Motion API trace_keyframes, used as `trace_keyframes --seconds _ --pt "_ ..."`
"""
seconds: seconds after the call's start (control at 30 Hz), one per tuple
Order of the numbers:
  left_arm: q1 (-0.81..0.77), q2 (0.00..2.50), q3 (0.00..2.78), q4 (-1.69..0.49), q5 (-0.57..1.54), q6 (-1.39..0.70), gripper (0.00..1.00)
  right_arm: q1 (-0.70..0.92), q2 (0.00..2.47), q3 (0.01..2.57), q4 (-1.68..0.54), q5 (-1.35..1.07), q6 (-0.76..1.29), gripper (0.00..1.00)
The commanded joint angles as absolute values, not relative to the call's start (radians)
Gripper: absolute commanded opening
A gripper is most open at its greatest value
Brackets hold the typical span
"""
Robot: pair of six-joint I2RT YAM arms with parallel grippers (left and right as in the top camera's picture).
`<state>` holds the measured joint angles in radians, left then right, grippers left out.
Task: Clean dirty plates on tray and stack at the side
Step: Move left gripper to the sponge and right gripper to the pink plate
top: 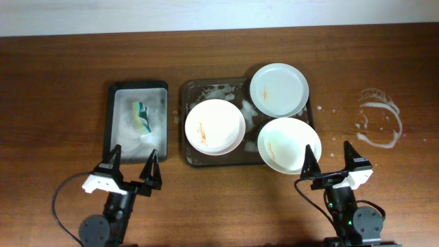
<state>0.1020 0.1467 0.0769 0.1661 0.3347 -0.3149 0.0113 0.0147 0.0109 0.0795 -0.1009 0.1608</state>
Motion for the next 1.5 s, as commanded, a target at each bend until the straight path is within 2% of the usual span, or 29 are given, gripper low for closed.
trace_keyframes --seconds 0.0,0.1,0.23,0.37,0.57,0.7,0.83,0.97,1.1,1.23,1.27,1.37,1.43,1.47 --pt "0.108 0.298 0.232 0.175 0.36 -0.279 0.99 0.02 0.01 0.051 0.083 -0.186 0.223 0.98" --pt "0.108 0.467 0.39 0.144 0.396 -0.202 0.99 0.02 0.032 0.092 0.082 -0.214 0.222 0.98" --pt "0.108 0.728 0.675 -0.024 0.405 -0.18 0.99 0.02 0.117 0.183 0.039 -0.282 0.222 0.98" --pt "0.108 0.934 0.942 -0.202 0.463 -0.149 0.99 0.02 0.268 0.322 -0.034 -0.322 0.218 0.98" --pt "0.108 1.19 1.275 -0.473 0.482 -0.102 0.99 0.02 0.611 0.664 -0.287 -0.408 0.214 0.98" --pt "0.108 1.301 1.379 -0.617 0.473 -0.07 0.99 0.02 0.846 0.9 -0.471 -0.505 0.164 0.98" --pt "0.108 1.362 1.383 -0.657 0.539 -0.071 0.99 0.02 1.104 1.134 -0.648 -0.596 0.127 0.98" --pt "0.108 1.403 1.382 -0.71 0.538 -0.075 0.99 0.02 1.299 1.222 -0.65 -0.624 0.175 0.98" --pt "0.108 1.421 1.382 -0.723 0.527 -0.073 0.99 0.029 1.46 1.223 -0.582 -0.757 0.179 0.96" --pt "0.108 1.422 1.382 -0.741 0.49 -0.073 0.99 0.094 1.533 1.223 -0.556 -0.679 0.241 0.96" --pt "0.108 1.424 1.382 -0.763 0.449 -0.074 0.98 0.136 1.551 1.223 -0.554 -0.574 0.271 0.95" --pt "0.107 1.434 1.382 -0.826 0.343 -0.074 0.9 0.234 1.58 1.223 -0.538 -0.348 0.305 0.93" --pt "0.099 1.448 1.382 -0.861 0.288 -0.074 0.89 0.285 1.599 1.223 -0.512 -0.253 0.305 0.92" --pt "0.093 1.456 1.382 -0.872 0.273 -0.074 0.83 0.302 1.61 1.223 -0.501 -0.228 0.305 0.92"
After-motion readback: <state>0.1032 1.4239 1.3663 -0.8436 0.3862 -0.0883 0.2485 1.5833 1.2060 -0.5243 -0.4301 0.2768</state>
